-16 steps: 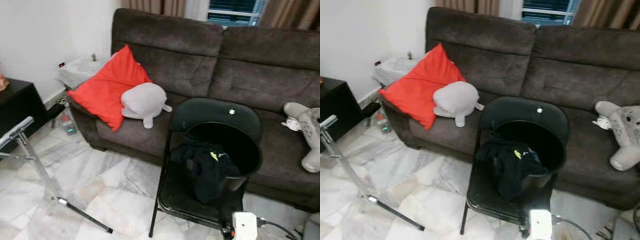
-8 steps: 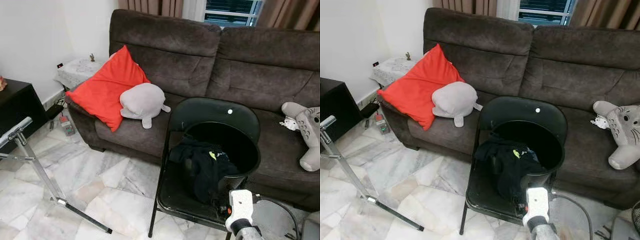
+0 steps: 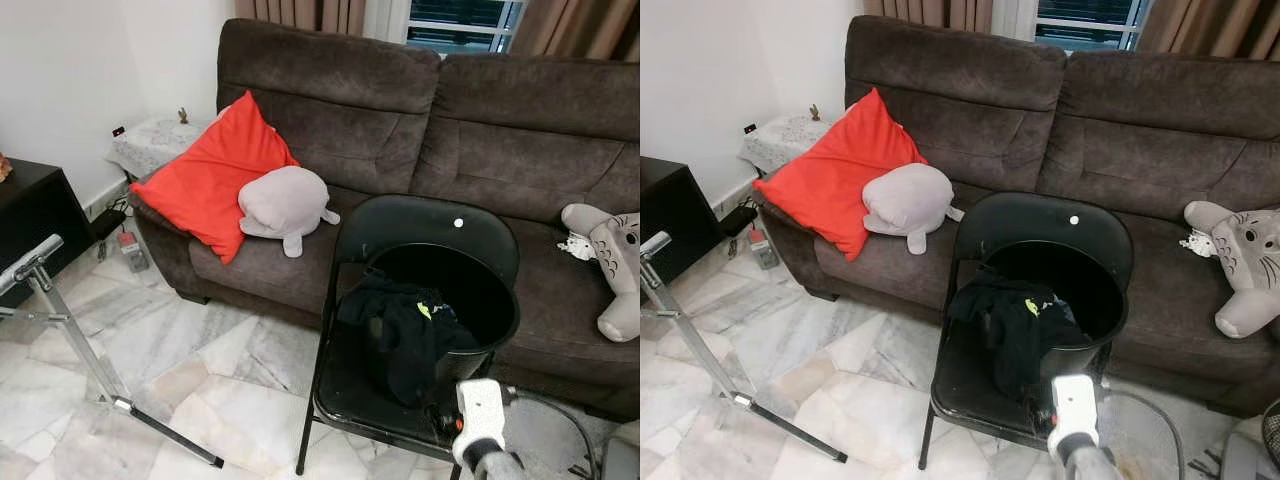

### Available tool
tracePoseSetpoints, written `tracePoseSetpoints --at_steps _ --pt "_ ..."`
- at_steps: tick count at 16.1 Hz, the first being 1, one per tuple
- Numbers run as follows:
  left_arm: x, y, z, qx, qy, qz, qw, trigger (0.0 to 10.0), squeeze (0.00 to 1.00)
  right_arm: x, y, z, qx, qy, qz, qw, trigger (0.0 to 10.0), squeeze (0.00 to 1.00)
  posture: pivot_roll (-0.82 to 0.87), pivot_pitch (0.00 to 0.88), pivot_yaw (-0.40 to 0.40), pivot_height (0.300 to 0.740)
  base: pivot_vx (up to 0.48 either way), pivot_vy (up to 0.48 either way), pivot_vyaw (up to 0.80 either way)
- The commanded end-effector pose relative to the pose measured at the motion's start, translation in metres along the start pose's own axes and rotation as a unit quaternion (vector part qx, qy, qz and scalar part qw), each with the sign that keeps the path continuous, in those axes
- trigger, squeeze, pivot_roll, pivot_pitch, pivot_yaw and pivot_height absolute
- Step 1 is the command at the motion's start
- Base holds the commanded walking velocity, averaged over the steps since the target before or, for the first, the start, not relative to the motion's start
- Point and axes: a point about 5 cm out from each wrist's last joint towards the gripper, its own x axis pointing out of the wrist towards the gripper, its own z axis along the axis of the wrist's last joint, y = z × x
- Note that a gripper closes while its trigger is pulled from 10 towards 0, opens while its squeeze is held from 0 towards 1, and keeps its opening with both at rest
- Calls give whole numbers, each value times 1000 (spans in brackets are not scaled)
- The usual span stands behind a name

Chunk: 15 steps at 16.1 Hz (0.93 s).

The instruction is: Hang hanger

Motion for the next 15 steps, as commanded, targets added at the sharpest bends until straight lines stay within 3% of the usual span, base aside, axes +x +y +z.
tracePoseSetpoints --at_steps 1,10,11,13,15 --pt "-1 3 -4 10 8 2 1000 10000 0 2 -2 -1 -7 14 3 1000 10000 0 48 0 -17 740 0 0 0" --pt "-1 4 -2 6 5 4 1000 10000 0 9 3 2 -23 34 46 998 10000 0 64 0 -15 740 0 0 0" --pt "-1 5 -2 5 4 5 1000 10000 0 10 3 2 -22 35 43 998 1176 0 65 0 -14 740 0 0 0" --pt "-1 5 -1 5 4 5 1000 10000 0 11 3 3 -23 35 46 998 0 0 65 0 -13 740 0 0 0" --pt "-1 5 -1 5 3 5 1000 10000 0 12 2 5 -24 28 39 999 118 0 66 0 -14 740 0 0 0"
